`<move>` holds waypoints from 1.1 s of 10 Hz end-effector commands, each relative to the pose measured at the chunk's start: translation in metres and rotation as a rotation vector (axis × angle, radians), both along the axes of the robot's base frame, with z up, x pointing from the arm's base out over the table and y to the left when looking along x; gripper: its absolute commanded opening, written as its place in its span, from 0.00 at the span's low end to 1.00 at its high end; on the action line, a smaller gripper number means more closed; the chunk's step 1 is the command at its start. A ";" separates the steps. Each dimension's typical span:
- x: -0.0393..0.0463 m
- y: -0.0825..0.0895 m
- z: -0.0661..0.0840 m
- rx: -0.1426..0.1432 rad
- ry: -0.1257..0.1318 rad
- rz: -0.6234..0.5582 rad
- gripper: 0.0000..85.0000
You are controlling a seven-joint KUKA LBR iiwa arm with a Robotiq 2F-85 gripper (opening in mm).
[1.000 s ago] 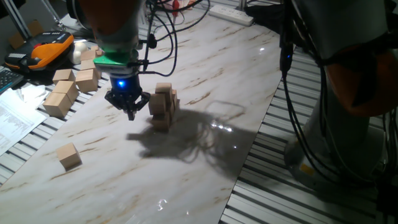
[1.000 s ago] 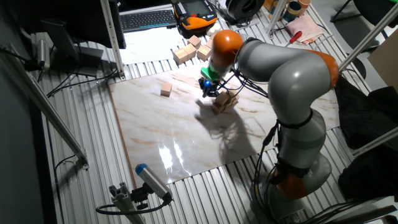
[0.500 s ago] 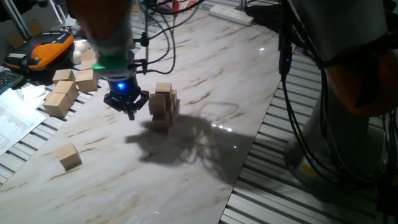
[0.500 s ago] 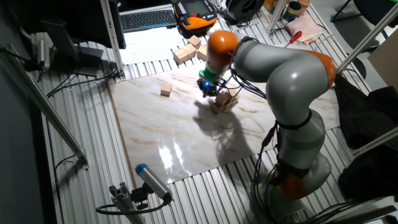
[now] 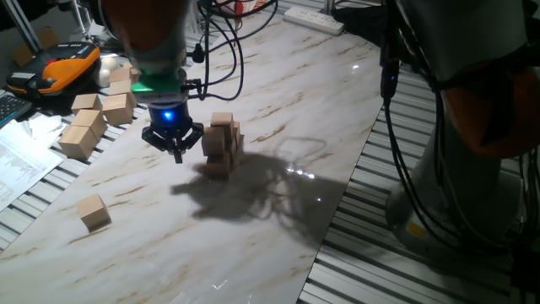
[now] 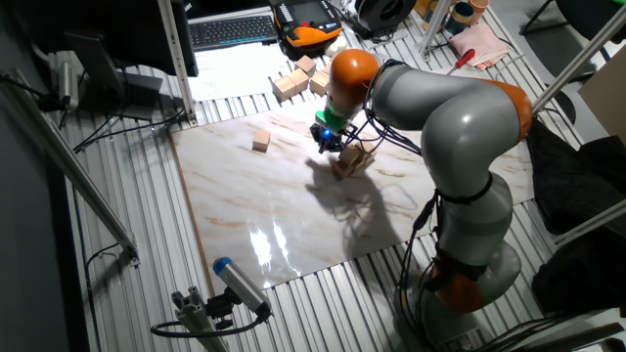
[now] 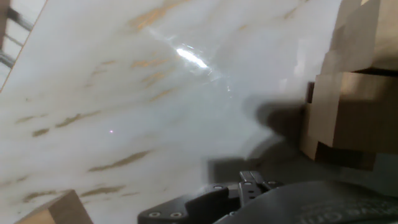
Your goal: Stack the blocks into a pyramid shape
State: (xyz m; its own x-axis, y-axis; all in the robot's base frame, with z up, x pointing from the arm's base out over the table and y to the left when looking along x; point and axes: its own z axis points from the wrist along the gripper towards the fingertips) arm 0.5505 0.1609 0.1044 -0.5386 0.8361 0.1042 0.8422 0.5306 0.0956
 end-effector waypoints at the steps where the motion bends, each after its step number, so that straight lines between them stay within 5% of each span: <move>1: 0.0055 0.010 0.003 -0.002 0.002 -0.019 0.00; 5: 0.0303 0.055 0.012 -0.042 0.018 -0.105 0.00; 8: 0.0491 0.082 0.022 -0.028 0.020 -0.144 0.00; 11: 0.0625 0.101 0.013 -0.032 0.020 -0.157 0.00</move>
State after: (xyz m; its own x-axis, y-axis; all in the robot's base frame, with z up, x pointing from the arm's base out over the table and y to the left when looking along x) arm 0.6140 0.2628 0.1172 -0.3975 0.9136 0.0852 0.9173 0.3932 0.0631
